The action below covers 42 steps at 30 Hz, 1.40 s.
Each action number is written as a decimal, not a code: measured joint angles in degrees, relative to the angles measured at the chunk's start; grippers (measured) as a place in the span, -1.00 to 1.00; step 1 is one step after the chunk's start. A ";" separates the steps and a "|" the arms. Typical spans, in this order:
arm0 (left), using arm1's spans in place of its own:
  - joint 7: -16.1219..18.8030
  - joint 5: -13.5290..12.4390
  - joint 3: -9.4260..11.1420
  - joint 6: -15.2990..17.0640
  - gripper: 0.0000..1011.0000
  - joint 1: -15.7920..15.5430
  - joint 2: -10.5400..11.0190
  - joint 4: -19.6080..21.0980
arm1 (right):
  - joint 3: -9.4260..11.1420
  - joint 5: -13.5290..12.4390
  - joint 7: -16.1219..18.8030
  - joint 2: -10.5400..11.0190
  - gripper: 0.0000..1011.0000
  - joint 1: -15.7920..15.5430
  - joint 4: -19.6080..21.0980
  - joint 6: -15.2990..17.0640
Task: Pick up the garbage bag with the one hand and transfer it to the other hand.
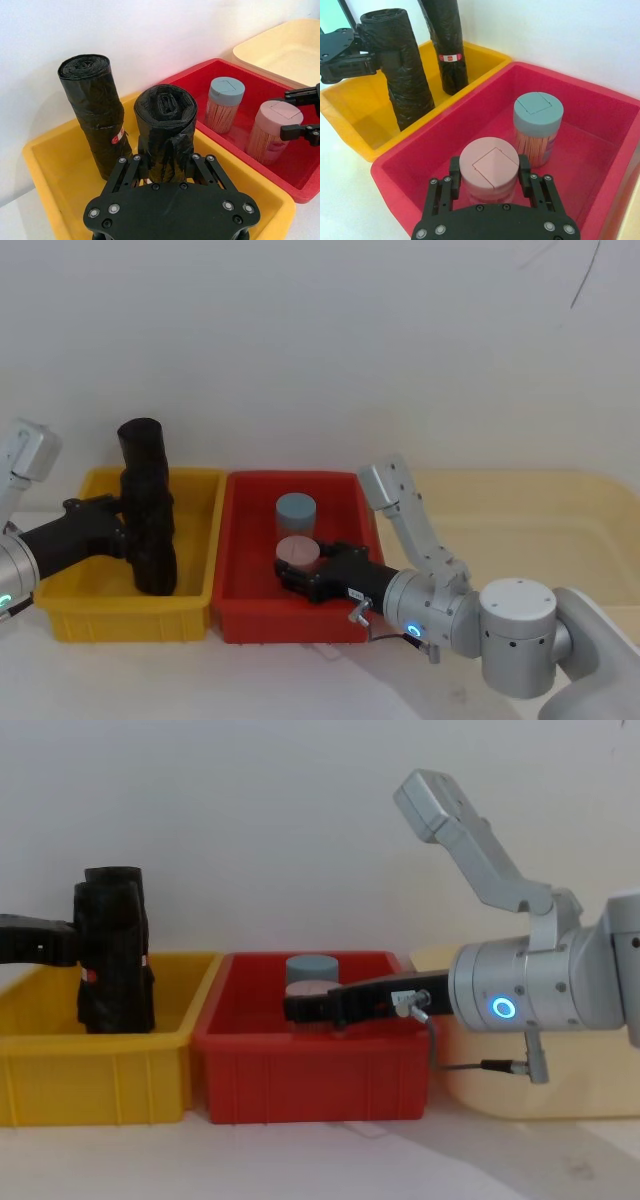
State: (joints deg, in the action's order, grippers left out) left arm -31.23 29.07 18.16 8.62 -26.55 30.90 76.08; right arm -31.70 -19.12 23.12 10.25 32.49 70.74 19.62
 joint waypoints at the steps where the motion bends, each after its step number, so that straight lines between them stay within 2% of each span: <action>1: 0.00 0.00 0.00 0.00 -0.28 0.00 0.00 0.00 | 0.00 0.00 0.00 0.00 0.31 0.00 0.00 0.00; 13: 0.00 0.00 0.00 -0.05 -0.28 0.00 0.00 0.01 | 0.06 -0.02 0.01 0.00 0.31 -0.04 0.06 0.00; 21: -0.01 0.15 -0.07 -1.54 -0.28 -0.37 -0.01 0.55 | 0.85 -0.73 0.19 0.42 0.31 -0.36 1.44 -0.25; 27: -0.75 0.45 -0.18 -2.96 -0.28 -1.41 -0.09 1.47 | 2.46 -1.67 -0.01 1.19 0.31 -0.72 4.48 -1.12; 33: -2.73 0.85 0.20 -4.52 -0.28 -3.86 -0.38 2.21 | 4.60 -2.31 -1.17 2.50 0.31 -1.06 7.99 -2.14; 42: -7.58 1.56 2.09 -6.71 -0.28 -9.80 -2.24 0.58 | 8.50 -2.54 -4.26 5.10 0.31 -1.91 12.91 -3.30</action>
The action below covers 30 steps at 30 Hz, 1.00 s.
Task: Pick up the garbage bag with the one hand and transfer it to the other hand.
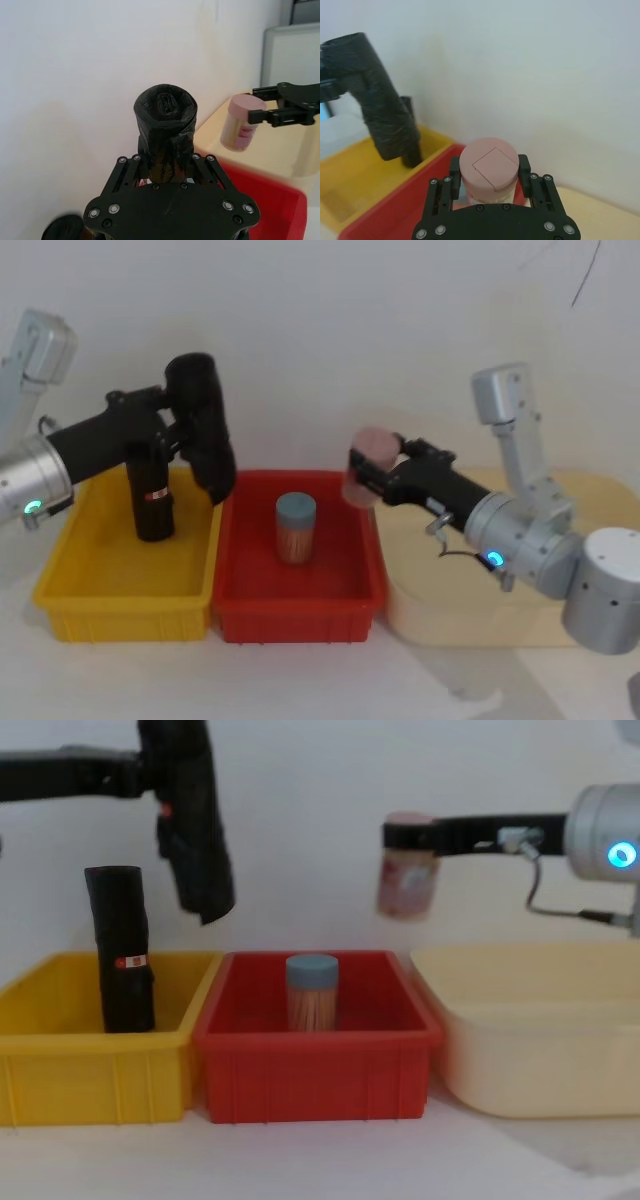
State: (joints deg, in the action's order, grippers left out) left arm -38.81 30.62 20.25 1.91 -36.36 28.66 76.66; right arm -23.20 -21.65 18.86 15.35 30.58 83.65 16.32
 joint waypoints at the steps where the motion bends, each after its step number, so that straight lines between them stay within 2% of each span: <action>1: -0.91 0.13 0.44 -0.37 -0.28 -1.29 -0.56 -0.69 | 0.42 0.02 -0.28 0.28 0.31 -0.12 0.46 -0.03; 6: -4.01 0.58 1.90 -1.43 -0.28 -4.81 -2.33 -3.67 | 2.68 0.45 -2.42 1.74 0.31 -0.86 2.52 -0.01; 11: -8.54 1.32 4.09 -3.01 -0.28 -10.20 -5.86 -9.81 | 4.64 1.00 -4.46 2.94 0.31 -1.71 3.94 0.43; 12: -8.54 1.32 4.09 -3.01 -0.28 -10.20 -5.86 -9.81 | 5.21 1.18 -5.10 3.27 0.31 -2.03 4.30 0.64; 16: -11.77 1.90 5.40 -4.35 -0.28 -13.62 -8.59 -14.99 | 6.96 1.73 -6.82 4.24 0.31 -2.98 5.22 1.23; 20: -16.39 2.67 6.99 -6.98 -0.28 -18.84 -13.11 -24.73 | 8.54 2.26 -8.54 5.06 0.31 -4.00 5.76 1.93; 25: -22.36 5.31 9.89 -11.68 -0.28 -26.23 -19.34 -39.90 | 10.86 2.94 -11.04 6.05 0.31 -5.45 5.89 3.29; 30: -25.66 6.79 11.59 -14.31 -0.28 -30.43 -22.83 -48.53 | 12.54 3.14 -12.62 6.50 0.31 -6.38 5.12 4.65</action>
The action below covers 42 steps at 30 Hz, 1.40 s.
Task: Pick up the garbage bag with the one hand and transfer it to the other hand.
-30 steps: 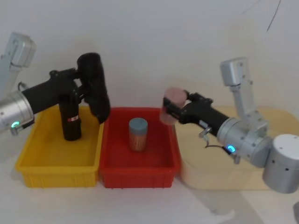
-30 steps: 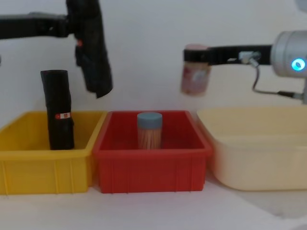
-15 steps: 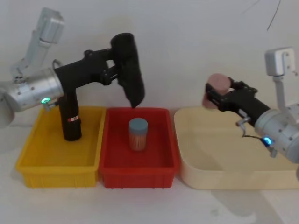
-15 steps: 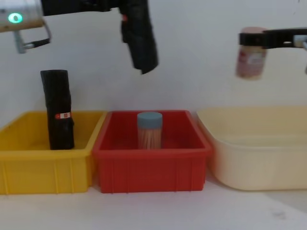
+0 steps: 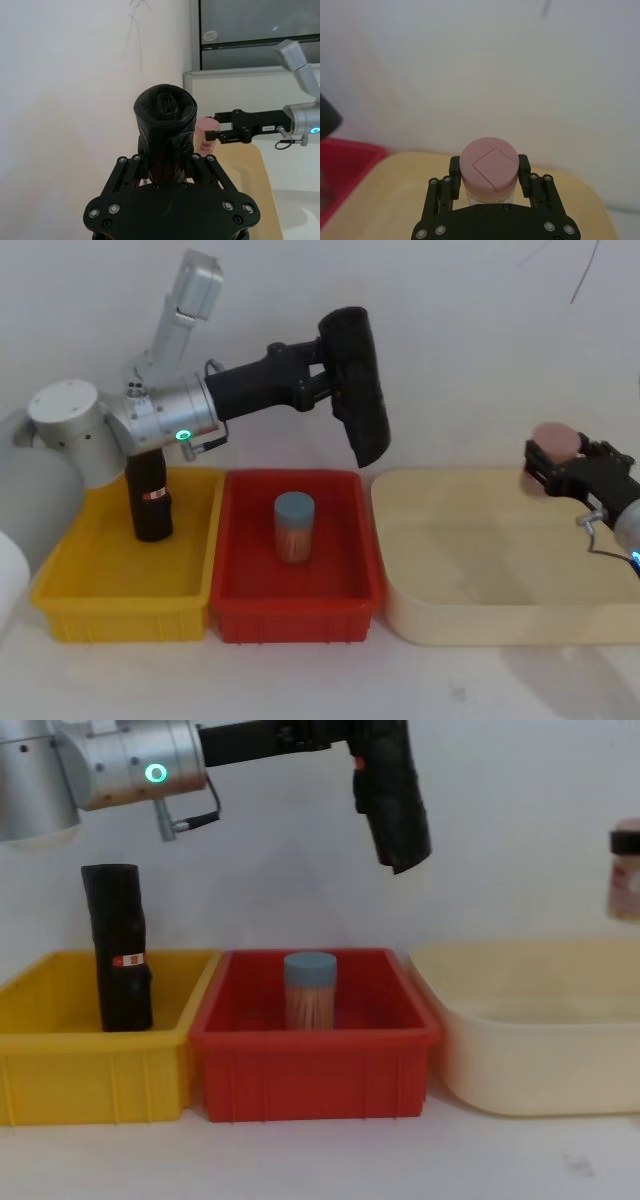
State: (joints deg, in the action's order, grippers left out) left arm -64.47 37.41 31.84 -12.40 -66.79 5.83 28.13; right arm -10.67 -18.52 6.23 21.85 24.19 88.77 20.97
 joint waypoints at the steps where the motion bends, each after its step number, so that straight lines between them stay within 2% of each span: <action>1: -0.42 0.20 0.22 -0.33 -0.28 -0.53 -0.43 -1.12 | 0.26 -0.01 -0.24 0.03 0.31 -0.10 -0.16 0.29; 2: -1.21 0.55 0.68 -0.96 -0.28 -1.67 -1.37 -3.43 | 0.50 -0.01 -0.38 0.03 0.31 -0.20 -0.33 0.47; 8: -3.49 1.57 1.78 -2.79 -0.28 -4.48 -3.72 -9.22 | 2.24 -0.41 -1.17 0.01 0.35 -0.96 -1.72 1.27; 10: -4.16 1.88 2.12 -3.34 -0.28 -5.25 -4.41 -10.81 | 2.66 -0.55 -1.32 -0.01 0.51 -1.15 -2.11 1.46; 13: -4.92 2.22 2.52 -3.94 -0.28 -6.23 -5.16 -12.76 | 3.06 -0.67 -1.50 -0.03 0.61 -1.30 -2.46 1.62; 15: -5.36 2.42 2.74 -4.27 -0.28 -6.75 -5.63 -13.84 | 3.45 -0.81 -1.62 -0.05 0.80 -1.46 -2.82 1.78; 18: -5.87 2.65 2.99 -4.66 -0.28 -7.38 -6.16 -15.08 | 3.69 -0.86 -1.70 -0.07 0.89 -1.56 -3.03 1.90; 19: -5.97 2.69 3.03 -4.74 -0.28 -7.51 -6.26 -15.36 | 3.74 -0.86 -1.71 -0.09 0.97 -1.59 -3.05 1.92; 28: -6.79 3.07 3.45 -5.39 -0.28 -8.56 -7.14 -17.56 | 3.69 -1.05 -0.30 0.15 0.99 -2.00 -2.53 1.88; 42: -7.31 3.30 3.71 -5.82 -0.28 -9.23 -7.70 -18.91 | 1.99 -2.58 6.29 1.26 0.99 -2.37 0.18 1.03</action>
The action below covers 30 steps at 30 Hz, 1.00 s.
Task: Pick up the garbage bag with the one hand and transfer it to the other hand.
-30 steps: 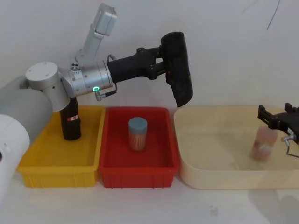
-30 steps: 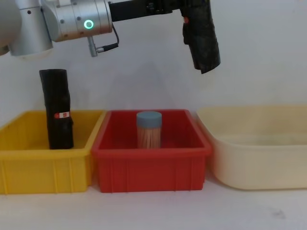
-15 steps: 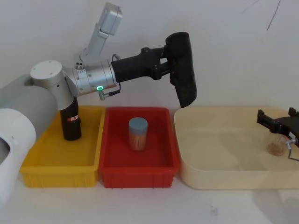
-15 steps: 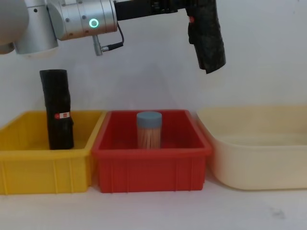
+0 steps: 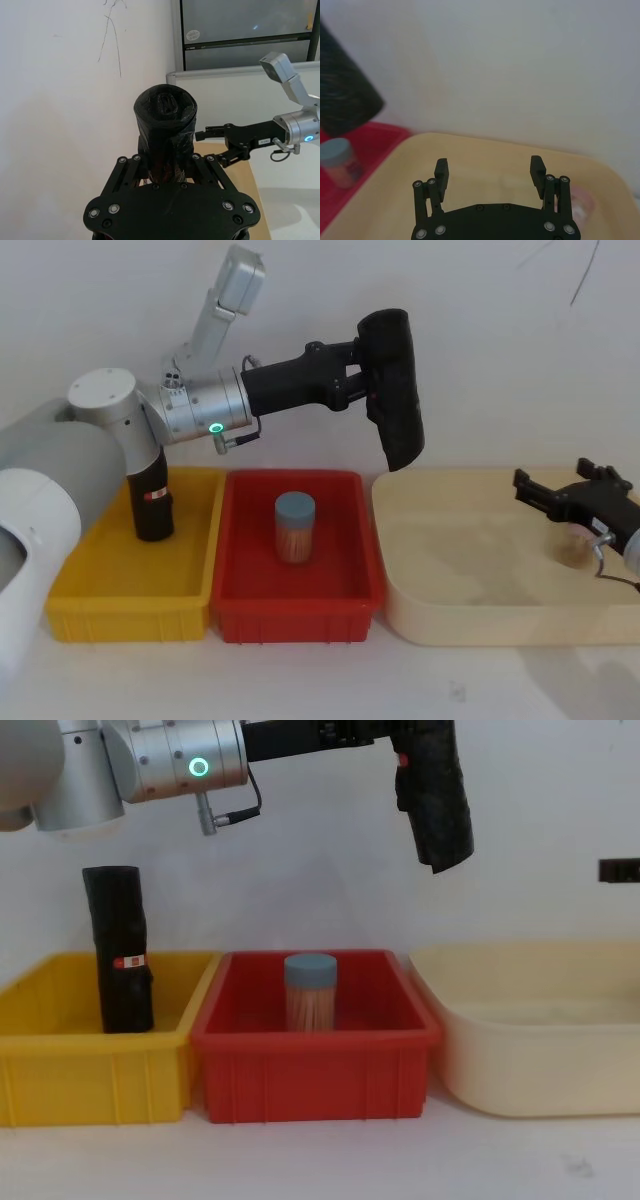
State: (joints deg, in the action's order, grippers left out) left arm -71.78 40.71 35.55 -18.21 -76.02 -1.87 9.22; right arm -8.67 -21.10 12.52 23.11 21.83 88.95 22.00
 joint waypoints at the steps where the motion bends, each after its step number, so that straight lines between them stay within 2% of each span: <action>1: -0.02 0.00 0.01 -0.01 -0.28 -0.01 -0.02 -0.03 | -0.26 -0.23 0.77 0.12 0.99 0.00 0.30 -0.08; 10: -0.14 0.05 0.07 -0.11 -0.28 -0.16 -0.14 -0.33 | -2.35 -1.40 5.24 0.70 0.99 0.49 2.06 -0.75; 19: -0.21 0.10 0.12 -0.17 -0.28 -0.22 -0.19 -0.51 | -6.25 -1.88 9.84 0.52 0.99 2.47 3.63 -2.12; 30: -0.25 0.10 0.12 -0.18 -0.28 -0.28 -0.25 -0.59 | -10.25 -0.60 11.38 -1.04 0.99 5.49 4.17 -3.61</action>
State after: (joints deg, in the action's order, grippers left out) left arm -72.03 40.81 35.67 -18.40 -76.30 -2.11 8.63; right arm -18.92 -21.70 23.90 22.07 27.31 93.12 18.40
